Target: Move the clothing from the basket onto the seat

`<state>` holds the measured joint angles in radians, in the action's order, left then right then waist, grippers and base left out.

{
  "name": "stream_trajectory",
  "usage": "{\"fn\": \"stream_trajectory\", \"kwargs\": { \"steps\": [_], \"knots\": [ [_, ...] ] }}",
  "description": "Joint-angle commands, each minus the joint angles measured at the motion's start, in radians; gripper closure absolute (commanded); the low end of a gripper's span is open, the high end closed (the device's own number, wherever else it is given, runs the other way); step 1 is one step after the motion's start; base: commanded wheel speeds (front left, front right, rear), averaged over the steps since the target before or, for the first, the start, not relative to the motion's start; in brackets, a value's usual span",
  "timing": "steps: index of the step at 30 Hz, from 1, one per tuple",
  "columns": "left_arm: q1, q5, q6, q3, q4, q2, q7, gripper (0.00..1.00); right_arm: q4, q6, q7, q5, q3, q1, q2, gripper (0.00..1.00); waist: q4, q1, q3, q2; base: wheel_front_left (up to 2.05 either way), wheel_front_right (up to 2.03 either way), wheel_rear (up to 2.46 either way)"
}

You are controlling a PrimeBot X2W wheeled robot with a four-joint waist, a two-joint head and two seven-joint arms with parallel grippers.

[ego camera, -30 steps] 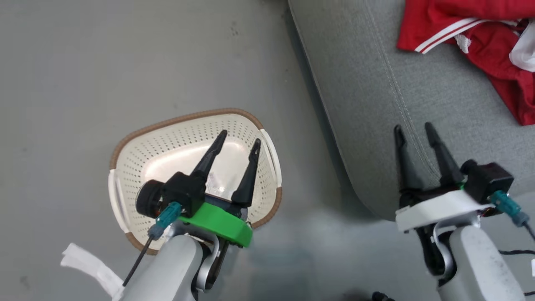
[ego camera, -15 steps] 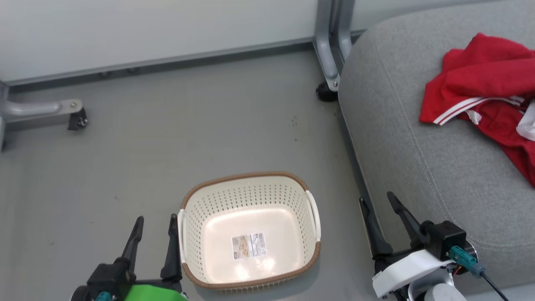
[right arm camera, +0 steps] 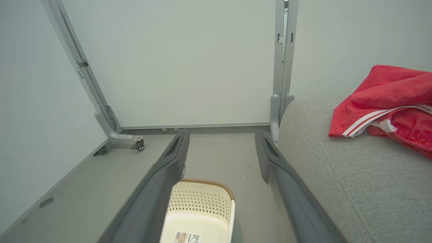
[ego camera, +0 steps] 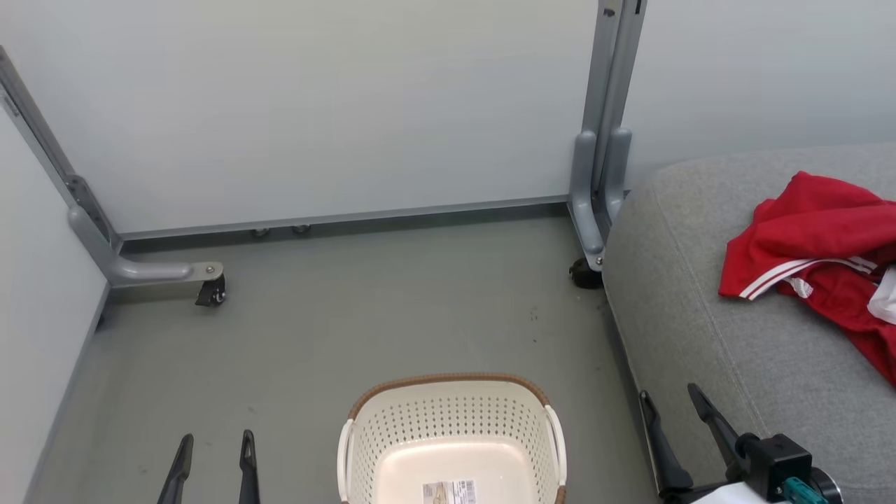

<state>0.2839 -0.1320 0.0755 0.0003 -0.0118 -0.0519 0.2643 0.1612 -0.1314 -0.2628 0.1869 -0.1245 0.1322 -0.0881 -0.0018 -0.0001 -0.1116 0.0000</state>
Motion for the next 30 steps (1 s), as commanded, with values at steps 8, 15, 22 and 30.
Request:
{"fn": "stream_trajectory", "kwargs": {
  "steps": [8, 15, 22, 30],
  "knots": [
    [0.041, 0.029, 0.02, 0.008, 0.003, 0.001, 0.0, 0.0, -0.01, 0.001, -0.003, -0.01, 0.005, 0.038, 0.004, 0.0, 0.005, 0.0001, -0.036, 0.0, 0.0, 0.0, 0.0],
    [0.028, 0.031, 0.02, -0.001, 0.009, 0.001, 0.0, 0.0, -0.009, 0.001, -0.003, -0.008, 0.009, 0.034, 0.008, 0.0, -0.003, 0.0001, -0.031, 0.0, 0.0, 0.0, 0.0],
    [0.029, 0.038, 0.018, -0.007, 0.014, 0.002, 0.0, 1.0, -0.005, 0.0, 0.0, -0.005, 0.011, 0.028, 0.01, 1.0, -0.007, 0.0001, -0.027, 0.0, 0.0, 0.0, 0.0],
    [0.008, -0.06, 0.02, -0.002, 0.063, 0.004, -0.021, 1.0, 0.031, 0.0, 0.021, 0.085, 0.02, 0.019, 0.013, 1.0, -0.006, 0.0001, -0.022, 0.0, 0.0, 0.0, 0.0]
  ]
}}
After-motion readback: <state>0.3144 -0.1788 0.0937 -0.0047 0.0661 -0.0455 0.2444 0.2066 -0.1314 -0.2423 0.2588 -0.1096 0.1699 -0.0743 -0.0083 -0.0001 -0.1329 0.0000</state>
